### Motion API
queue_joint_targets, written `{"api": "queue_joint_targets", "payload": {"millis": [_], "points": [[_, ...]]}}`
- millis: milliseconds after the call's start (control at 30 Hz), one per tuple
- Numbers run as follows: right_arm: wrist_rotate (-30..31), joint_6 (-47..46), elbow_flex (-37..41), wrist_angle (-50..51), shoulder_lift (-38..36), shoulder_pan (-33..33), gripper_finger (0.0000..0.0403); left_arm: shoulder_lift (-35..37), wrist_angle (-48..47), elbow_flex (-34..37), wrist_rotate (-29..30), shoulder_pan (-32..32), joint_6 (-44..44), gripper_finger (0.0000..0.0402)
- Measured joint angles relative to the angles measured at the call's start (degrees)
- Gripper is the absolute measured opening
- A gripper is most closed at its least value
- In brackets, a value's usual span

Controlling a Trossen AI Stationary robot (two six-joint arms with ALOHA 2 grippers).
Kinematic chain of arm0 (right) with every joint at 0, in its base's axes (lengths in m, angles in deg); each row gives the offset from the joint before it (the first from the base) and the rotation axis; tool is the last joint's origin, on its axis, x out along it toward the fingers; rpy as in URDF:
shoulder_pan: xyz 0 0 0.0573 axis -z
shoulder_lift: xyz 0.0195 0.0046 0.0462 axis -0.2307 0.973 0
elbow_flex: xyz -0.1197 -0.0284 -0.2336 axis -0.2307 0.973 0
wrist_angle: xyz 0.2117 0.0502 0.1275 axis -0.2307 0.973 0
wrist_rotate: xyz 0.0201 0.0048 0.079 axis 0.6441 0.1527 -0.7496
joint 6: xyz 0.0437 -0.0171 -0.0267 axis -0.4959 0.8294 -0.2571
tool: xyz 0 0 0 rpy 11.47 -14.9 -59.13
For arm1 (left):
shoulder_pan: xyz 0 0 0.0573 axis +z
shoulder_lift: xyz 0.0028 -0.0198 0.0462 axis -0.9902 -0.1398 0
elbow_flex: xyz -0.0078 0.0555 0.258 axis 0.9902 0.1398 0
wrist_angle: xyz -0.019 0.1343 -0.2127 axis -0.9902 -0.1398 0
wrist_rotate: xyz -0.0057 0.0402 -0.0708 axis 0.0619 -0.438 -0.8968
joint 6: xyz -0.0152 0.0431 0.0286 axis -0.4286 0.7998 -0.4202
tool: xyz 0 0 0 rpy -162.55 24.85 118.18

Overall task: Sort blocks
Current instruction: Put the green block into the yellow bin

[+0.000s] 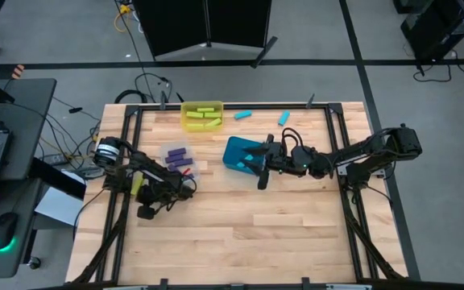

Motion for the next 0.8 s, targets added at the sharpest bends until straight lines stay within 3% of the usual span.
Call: {"api": "queue_joint_targets", "payload": {"millis": [400,700,800], "points": [[1.7,0.0,0.0,0.0,0.0,0.5,0.0197,0.1,-0.5,-0.7,1.6,0.0,0.0,0.0032],[1.9,-0.5,0.0,-0.1,0.0,1.0,0.0197,0.2,-1.3,-1.4,2.4,0.6,-0.2,0.0123],[1.9,-0.6,0.0,-0.1,0.0,1.2,0.0197,0.2,-2.7,-2.9,6.1,1.7,-0.2,0.0157]]}}
